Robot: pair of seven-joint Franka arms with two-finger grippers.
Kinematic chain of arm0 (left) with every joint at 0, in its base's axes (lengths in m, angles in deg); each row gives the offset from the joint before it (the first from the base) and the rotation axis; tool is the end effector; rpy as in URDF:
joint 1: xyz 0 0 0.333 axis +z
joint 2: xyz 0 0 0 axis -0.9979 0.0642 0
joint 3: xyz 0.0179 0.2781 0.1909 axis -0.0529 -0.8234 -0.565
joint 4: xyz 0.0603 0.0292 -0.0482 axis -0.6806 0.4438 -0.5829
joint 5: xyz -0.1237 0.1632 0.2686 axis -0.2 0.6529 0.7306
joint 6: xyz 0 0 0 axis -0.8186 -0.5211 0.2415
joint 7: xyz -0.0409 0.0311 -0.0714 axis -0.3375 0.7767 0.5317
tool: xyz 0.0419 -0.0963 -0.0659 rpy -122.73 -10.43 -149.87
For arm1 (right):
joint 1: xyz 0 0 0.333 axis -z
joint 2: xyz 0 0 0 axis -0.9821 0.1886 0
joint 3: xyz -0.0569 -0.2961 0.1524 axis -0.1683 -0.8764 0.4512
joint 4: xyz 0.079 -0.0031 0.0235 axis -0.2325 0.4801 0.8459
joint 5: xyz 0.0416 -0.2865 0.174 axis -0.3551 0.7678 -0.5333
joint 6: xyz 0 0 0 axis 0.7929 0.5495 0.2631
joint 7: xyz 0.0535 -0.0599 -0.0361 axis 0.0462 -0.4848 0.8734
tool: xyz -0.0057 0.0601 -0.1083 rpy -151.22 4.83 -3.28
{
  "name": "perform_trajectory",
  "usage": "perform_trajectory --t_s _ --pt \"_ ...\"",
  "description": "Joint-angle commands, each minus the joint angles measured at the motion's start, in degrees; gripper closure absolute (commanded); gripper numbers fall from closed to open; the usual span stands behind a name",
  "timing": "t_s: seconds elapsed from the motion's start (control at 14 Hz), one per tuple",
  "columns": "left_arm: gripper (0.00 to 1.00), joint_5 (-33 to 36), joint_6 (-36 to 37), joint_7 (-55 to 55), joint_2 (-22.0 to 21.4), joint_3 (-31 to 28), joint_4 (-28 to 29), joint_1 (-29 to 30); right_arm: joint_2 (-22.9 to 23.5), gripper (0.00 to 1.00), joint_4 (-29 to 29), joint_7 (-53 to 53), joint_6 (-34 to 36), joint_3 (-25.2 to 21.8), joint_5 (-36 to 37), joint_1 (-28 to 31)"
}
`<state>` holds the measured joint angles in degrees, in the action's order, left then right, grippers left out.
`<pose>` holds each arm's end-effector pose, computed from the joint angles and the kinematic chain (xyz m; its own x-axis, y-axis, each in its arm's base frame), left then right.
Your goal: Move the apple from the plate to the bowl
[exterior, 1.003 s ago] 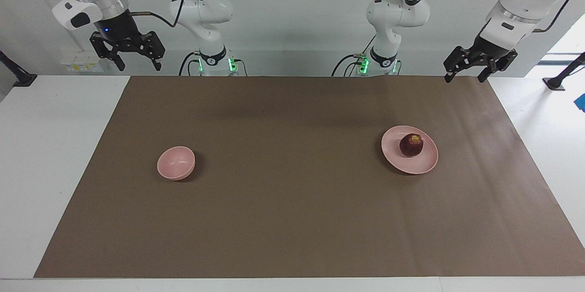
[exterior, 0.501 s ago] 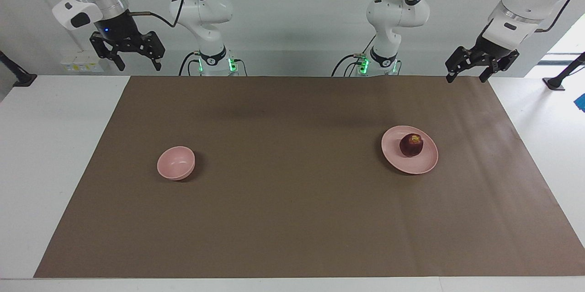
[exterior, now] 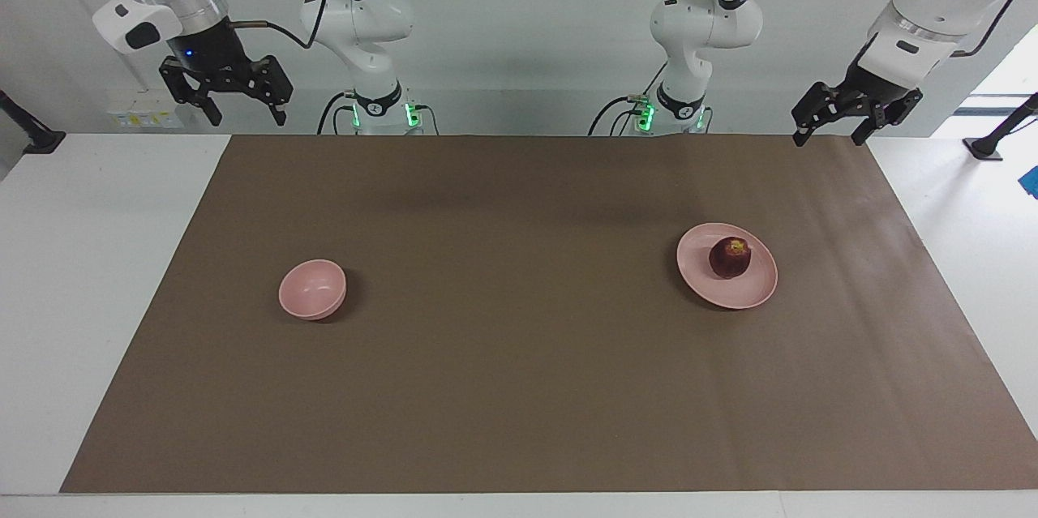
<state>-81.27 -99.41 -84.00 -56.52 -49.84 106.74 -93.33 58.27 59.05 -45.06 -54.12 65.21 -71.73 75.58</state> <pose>0.4807 -0.0217 0.6512 0.9993 -0.0097 -0.0367 -0.0084 -0.9994 0.0339 0.4607 -0.0257 0.6601 1.0000 -0.0070 -0.0022 -0.0070 -1.0000 0.0026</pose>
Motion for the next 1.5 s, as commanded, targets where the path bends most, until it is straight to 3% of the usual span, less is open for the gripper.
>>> perform_trajectory --t_s 0.0,0.79,1.43 --pt "0.0 -0.26 0.3 0.33 -1.45 -0.04 1.41 0.15 -0.98 0.0 0.8 0.01 0.35 -0.22 -0.69 -0.14" --pt "0.0 -0.44 -0.4 -0.11 -1.54 0.14 1.93 -0.64 -0.98 0.0 0.8 0.01 0.35 -0.22 -0.69 -0.14" --pt "0.0 -0.44 -5.14 -0.37 -1.45 0.23 8.25 -0.81 -0.98 0.0 0.8 0.1 0.35 -0.22 -0.69 -0.14"
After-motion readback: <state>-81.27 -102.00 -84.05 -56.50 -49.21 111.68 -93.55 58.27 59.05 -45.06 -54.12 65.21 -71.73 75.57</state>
